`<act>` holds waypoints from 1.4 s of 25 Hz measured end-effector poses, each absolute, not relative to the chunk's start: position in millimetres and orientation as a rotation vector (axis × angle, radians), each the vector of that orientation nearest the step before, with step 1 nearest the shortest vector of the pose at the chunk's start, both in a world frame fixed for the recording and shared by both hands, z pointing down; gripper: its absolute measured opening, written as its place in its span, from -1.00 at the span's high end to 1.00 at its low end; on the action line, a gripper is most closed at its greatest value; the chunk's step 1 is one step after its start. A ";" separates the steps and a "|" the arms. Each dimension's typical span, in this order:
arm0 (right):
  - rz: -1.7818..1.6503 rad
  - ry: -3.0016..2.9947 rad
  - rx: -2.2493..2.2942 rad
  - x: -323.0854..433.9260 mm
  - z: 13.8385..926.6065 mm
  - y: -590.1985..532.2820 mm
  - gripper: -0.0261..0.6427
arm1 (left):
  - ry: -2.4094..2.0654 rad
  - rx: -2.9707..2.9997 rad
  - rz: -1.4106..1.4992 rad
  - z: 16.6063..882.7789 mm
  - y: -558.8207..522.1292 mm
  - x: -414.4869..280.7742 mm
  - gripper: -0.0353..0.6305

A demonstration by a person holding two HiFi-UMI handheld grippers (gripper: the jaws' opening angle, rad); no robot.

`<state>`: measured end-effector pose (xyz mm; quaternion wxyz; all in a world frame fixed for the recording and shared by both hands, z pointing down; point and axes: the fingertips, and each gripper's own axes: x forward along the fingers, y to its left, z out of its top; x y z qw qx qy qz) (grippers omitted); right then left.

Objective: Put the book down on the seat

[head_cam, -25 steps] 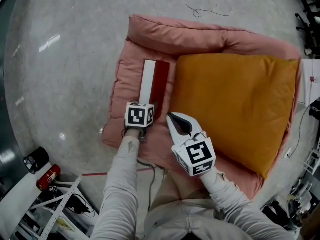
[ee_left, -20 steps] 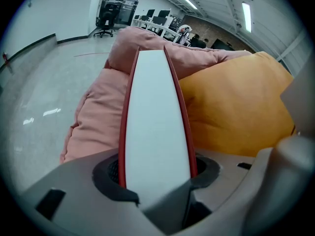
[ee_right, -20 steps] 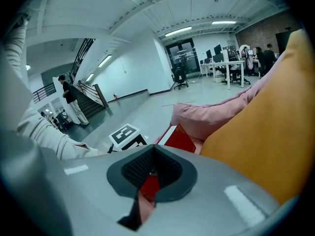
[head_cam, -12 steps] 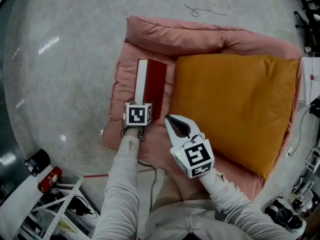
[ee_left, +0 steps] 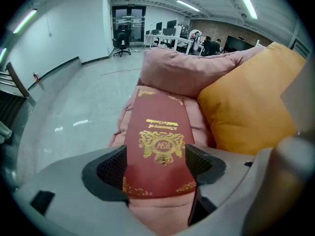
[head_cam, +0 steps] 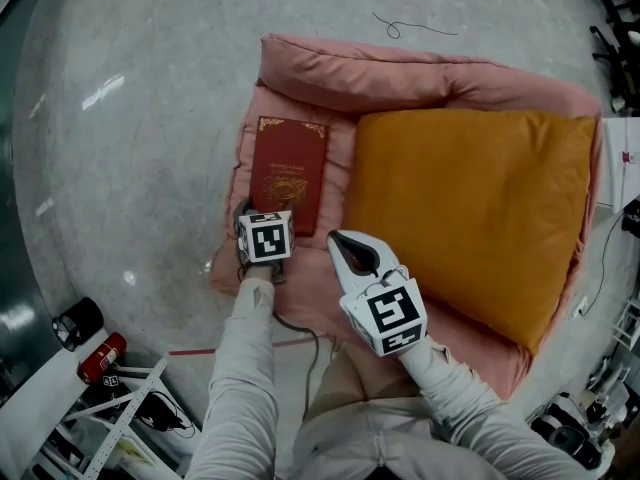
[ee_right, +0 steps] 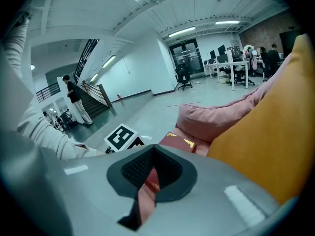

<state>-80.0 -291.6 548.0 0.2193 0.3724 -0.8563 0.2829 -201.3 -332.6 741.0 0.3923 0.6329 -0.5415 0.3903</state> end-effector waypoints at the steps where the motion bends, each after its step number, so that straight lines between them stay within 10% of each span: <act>1: 0.779 -2.372 1.028 -81.8 546.3 -290.6 0.92 | -1.385 1.603 0.983 737.5 -331.3 -203.9 -0.17; 12: 0.750 -2.390 1.017 -92.1 534.7 -284.2 0.92 | -1.419 1.657 0.904 694.1 -315.4 -195.5 -0.16; 16: 0.735 -2.398 1.016 -92.7 526.9 -279.1 0.92 | -1.552 1.687 0.875 664.0 -309.8 -199.5 0.63; 21: 0.714 -2.406 1.016 -90.7 517.8 -272.9 0.92 | -1.573 1.712 0.823 634.2 -293.5 -191.5 0.84; 35: 0.659 -2.431 0.963 -82.2 484.1 -233.0 0.92 | -1.591 1.789 0.728 541.7 -237.3 -169.6 0.88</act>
